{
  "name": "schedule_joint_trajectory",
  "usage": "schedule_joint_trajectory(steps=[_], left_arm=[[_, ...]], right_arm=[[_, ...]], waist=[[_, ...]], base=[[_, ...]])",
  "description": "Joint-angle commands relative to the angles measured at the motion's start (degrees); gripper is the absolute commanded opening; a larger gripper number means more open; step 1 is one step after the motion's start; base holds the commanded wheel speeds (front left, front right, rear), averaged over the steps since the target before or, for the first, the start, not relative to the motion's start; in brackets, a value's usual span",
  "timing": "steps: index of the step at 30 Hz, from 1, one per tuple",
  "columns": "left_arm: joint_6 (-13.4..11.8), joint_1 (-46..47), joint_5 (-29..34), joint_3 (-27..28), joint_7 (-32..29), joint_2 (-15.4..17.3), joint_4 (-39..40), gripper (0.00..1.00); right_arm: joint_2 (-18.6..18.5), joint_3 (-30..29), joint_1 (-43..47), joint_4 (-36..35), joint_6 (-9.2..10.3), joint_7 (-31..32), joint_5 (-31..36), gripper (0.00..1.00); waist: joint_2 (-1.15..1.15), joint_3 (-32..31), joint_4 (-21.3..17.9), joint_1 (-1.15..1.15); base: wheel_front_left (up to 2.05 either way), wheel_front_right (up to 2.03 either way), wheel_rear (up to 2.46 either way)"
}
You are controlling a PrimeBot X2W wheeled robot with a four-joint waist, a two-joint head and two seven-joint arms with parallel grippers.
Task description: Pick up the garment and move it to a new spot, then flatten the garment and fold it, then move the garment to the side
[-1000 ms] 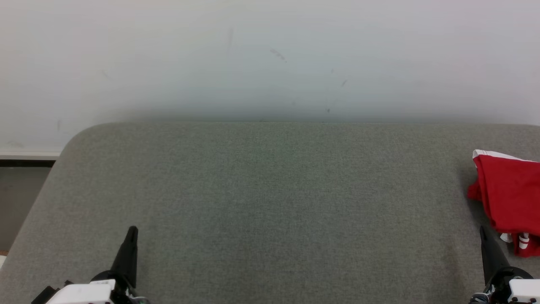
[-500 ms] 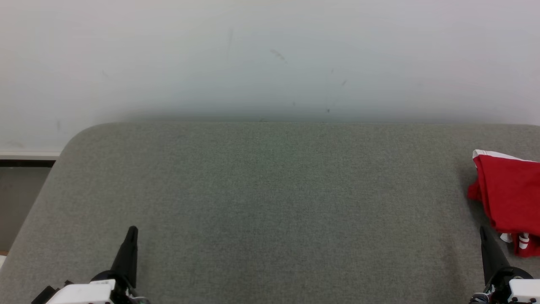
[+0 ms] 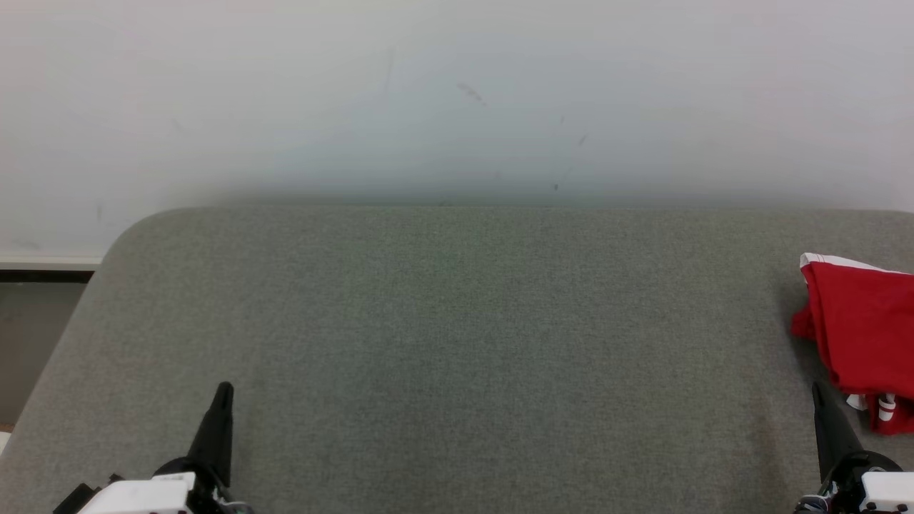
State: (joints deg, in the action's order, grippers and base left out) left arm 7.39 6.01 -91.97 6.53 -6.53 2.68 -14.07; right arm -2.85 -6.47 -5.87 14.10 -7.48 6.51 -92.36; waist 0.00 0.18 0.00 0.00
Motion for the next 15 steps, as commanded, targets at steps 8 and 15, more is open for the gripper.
schedule_joint_trajectory(steps=[8, 15], left_arm=[[0.3, 0.5, -0.8, 0.1, -0.2, 0.4, 0.0, 0.00], [0.3, 0.5, -0.8, 0.1, -0.2, 0.4, 0.0, 0.00]], right_arm=[[0.0, -0.2, -0.7, -0.2, -0.02, 0.2, -0.1, 0.00], [0.0, -0.2, -0.7, -0.2, -0.02, 0.2, -0.1, 0.00]], waist=[[0.00, 0.0, 0.0, 0.00], [0.00, 0.0, 0.0, 0.00]], base=[[0.00, 0.00, 0.00], [0.00, 0.00, 0.00]])
